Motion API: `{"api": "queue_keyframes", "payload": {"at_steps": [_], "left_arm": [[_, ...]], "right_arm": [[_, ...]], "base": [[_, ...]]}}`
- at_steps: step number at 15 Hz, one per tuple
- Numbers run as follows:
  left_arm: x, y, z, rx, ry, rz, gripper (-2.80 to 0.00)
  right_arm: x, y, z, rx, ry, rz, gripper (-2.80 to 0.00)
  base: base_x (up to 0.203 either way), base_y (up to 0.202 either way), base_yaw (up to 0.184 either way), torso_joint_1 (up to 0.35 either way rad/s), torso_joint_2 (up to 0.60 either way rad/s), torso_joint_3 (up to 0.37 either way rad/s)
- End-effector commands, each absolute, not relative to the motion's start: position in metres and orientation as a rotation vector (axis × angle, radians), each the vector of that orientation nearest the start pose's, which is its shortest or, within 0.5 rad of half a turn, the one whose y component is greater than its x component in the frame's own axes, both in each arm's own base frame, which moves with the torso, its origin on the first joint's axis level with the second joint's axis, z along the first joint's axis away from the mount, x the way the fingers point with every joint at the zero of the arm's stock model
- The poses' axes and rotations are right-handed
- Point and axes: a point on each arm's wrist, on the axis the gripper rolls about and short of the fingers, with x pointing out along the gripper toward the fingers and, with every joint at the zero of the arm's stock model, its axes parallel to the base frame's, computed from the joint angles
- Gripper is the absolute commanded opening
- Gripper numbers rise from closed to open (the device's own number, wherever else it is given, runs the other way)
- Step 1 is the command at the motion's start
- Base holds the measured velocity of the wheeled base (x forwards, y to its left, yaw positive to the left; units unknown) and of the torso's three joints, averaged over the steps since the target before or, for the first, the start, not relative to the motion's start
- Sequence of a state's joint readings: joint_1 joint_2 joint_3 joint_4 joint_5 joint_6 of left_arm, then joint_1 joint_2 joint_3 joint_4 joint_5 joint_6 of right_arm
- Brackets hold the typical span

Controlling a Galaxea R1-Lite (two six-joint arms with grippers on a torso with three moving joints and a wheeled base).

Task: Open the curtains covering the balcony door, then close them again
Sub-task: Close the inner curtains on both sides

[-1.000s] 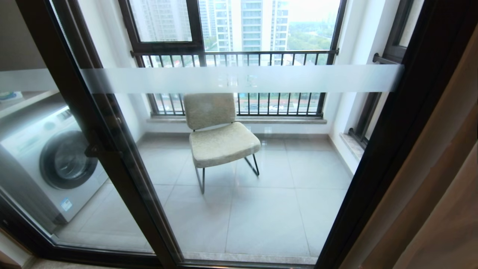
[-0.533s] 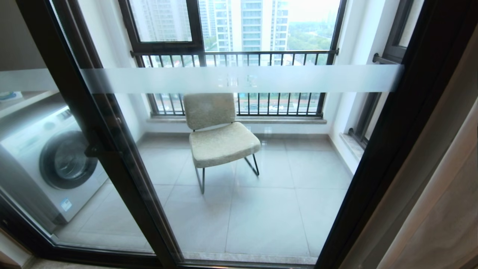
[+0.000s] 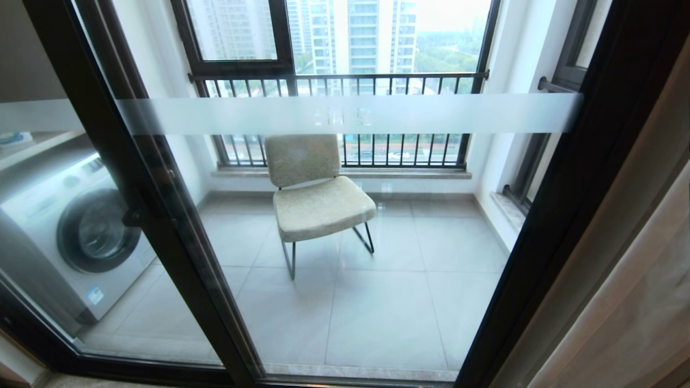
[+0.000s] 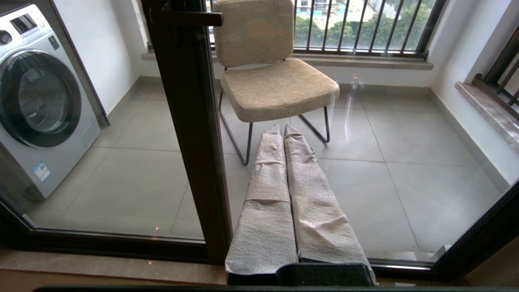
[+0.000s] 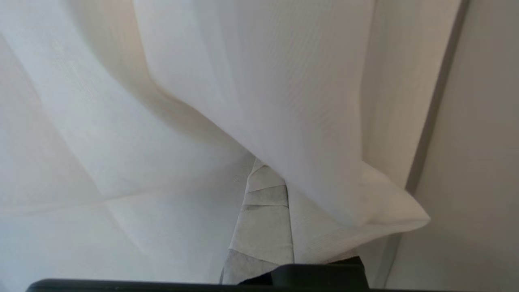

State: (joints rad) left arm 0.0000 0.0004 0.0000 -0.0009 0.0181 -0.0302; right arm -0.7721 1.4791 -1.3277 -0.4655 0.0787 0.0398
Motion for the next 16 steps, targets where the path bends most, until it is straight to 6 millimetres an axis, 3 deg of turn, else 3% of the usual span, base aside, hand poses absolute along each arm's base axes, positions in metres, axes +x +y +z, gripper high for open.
{"api": "queue_keyframes", "payload": {"at_steps": [1,2,8,16], "left_arm": [[-0.023,0.0,0.076,-0.031,-0.002,0.018,-2.8],[-0.023,0.0,0.076,-0.031,-0.002,0.018,-2.8],[-0.023,0.0,0.076,-0.031,-0.002,0.018,-2.8],[-0.023,0.0,0.076,-0.031,-0.002,0.018,-2.8]], "right_arm": [[0.184,-0.176,0.377,-0.094,-0.301,-0.679,-2.8],[0.185,-0.175,0.376,-0.091,-0.3,-0.673,0.0],[0.166,-0.156,0.373,-0.098,-0.303,-0.673,0.0],[0.093,-0.088,0.335,-0.169,-0.374,-0.686,0.0]], "base": [[0.0,0.0,0.0,0.0,0.0,0.0],[0.0,0.0,0.0,0.0,0.0,0.0],[0.0,0.0,0.0,0.0,0.0,0.0],[0.0,0.0,0.0,0.0,0.0,0.0]]}}
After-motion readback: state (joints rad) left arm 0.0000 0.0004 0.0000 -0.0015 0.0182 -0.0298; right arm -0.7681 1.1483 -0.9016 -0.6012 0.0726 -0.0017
